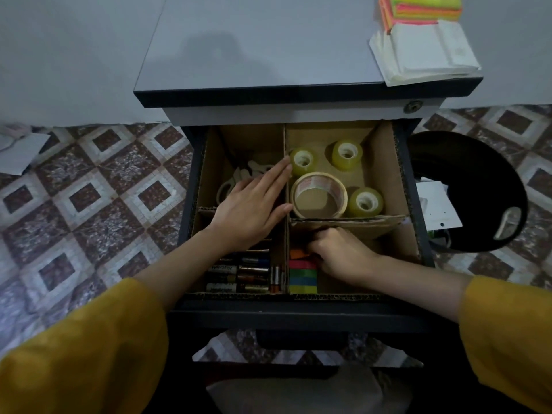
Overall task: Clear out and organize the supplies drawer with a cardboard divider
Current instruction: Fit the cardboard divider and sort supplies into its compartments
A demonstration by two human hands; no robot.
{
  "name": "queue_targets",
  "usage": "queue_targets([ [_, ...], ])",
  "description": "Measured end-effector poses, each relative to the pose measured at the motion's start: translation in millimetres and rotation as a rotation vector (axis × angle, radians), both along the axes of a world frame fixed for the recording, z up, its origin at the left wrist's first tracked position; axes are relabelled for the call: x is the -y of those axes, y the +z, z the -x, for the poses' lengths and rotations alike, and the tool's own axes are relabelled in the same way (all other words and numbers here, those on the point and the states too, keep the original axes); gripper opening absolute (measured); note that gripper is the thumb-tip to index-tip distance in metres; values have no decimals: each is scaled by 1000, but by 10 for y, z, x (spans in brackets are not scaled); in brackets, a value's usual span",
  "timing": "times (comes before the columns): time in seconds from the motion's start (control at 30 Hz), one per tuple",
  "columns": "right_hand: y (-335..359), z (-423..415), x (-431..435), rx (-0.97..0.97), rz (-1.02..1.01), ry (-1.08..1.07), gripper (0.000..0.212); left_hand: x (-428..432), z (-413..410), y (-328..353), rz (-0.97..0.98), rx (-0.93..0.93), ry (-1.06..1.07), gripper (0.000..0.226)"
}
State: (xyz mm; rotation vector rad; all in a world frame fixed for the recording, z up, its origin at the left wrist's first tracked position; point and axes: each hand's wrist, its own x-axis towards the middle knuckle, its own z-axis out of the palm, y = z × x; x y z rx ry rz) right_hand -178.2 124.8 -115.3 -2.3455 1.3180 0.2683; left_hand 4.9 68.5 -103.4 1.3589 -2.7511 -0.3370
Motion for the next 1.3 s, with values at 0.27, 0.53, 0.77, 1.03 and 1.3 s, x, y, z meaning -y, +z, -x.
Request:
queue_targets([
  [0.27, 41, 12, -12, 38, -51, -38, 23, -11, 13, 18, 7, 6, 9, 76],
  [0.53, 7, -12, -37, 124, -48, -95, 22, -11, 20, 28, -1, 11, 15, 73],
  [0.77, -94, -58, -20, 126, 1, -74, 21, -4, 11, 25, 4, 2, 17, 76],
  [1.03, -82, -17, -8, 67, -11, -20, 32, -15, 20, 45, -5, -7, 10, 77],
  [1.3, -45, -5, -13, 43, 11, 25, 35, -22, 25, 61, 0, 2, 8, 75],
])
